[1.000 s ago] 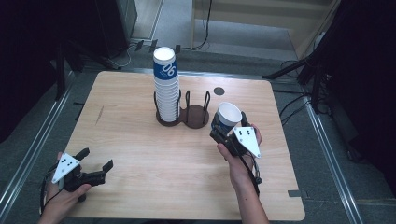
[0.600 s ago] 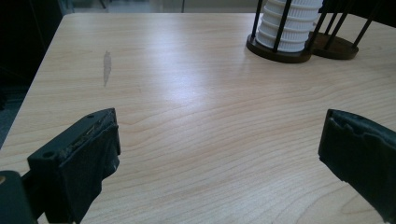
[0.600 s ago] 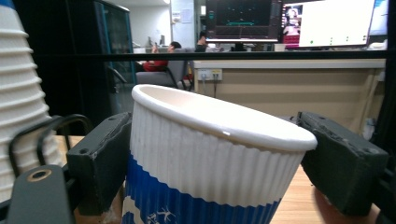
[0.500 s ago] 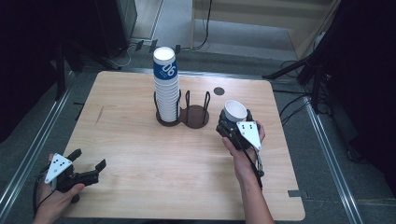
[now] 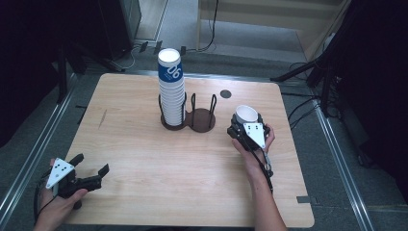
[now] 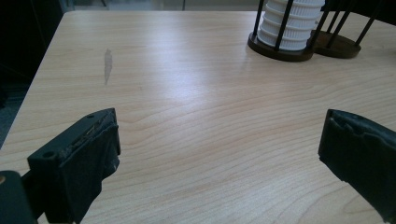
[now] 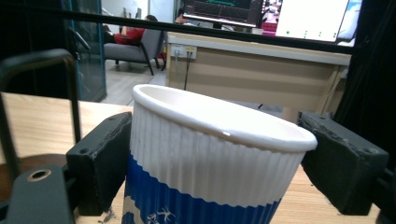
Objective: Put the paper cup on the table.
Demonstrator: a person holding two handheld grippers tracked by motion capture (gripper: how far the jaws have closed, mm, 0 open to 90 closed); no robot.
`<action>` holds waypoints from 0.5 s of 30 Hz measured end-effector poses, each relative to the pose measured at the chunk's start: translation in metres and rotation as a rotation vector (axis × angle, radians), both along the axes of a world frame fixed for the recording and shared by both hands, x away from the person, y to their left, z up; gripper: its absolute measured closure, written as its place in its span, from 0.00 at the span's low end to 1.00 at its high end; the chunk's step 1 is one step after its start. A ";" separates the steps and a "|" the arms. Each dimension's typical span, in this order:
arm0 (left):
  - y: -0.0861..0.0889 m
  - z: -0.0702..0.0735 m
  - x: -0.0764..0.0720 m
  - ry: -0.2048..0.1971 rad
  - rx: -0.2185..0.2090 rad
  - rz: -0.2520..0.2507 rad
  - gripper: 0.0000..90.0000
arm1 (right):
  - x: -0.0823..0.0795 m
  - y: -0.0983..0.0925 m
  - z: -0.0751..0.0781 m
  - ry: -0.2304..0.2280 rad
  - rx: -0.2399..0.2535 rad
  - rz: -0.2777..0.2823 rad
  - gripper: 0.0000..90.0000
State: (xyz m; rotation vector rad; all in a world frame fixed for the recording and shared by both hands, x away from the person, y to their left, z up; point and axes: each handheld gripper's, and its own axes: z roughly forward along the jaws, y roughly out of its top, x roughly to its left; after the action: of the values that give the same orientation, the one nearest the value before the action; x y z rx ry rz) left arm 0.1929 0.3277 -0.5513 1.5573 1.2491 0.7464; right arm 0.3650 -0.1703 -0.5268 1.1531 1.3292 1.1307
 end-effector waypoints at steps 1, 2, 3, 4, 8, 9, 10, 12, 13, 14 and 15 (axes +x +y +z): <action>0.000 0.000 0.000 0.000 0.000 0.000 0.00 | 0.002 0.000 -0.002 0.000 -0.007 -0.003 0.16; 0.000 0.000 0.000 0.001 0.001 -0.001 0.00 | 0.003 0.000 -0.005 0.002 -0.015 -0.006 0.16; 0.000 0.000 0.000 0.001 0.001 -0.001 0.00 | 0.004 0.000 -0.006 0.002 -0.022 -0.009 0.16; 0.000 0.000 0.000 0.000 0.000 -0.001 0.00 | 0.005 0.000 -0.008 0.005 -0.032 -0.013 0.16; 0.000 0.000 0.000 0.002 0.006 -0.005 0.00 | 0.008 -0.001 -0.015 0.016 -0.056 -0.025 0.15; 0.000 0.000 0.000 0.002 0.006 -0.007 0.00 | 0.009 -0.001 -0.016 0.021 -0.058 -0.023 0.15; 0.000 0.000 0.000 0.000 0.007 -0.007 0.00 | 0.009 -0.001 -0.017 0.023 -0.062 -0.023 0.15; 0.000 0.000 0.000 0.001 0.008 -0.008 0.00 | 0.011 -0.002 -0.019 0.027 -0.063 -0.025 0.15; -0.001 0.000 0.000 0.001 0.010 -0.007 0.00 | 0.011 -0.002 -0.019 0.033 -0.057 -0.025 0.15; -0.001 0.000 0.000 0.001 0.011 -0.007 0.00 | 0.012 -0.002 -0.020 0.034 -0.063 -0.025 0.15; -0.001 0.000 0.000 0.001 0.012 -0.008 0.00 | 0.012 -0.002 -0.021 0.036 -0.066 -0.029 0.15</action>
State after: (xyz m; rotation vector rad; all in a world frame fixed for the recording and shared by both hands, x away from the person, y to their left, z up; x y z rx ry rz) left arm 0.1930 0.3268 -0.5512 1.5719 1.2404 0.7496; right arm 0.3768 -0.1728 -0.5476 1.1459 1.3635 1.0426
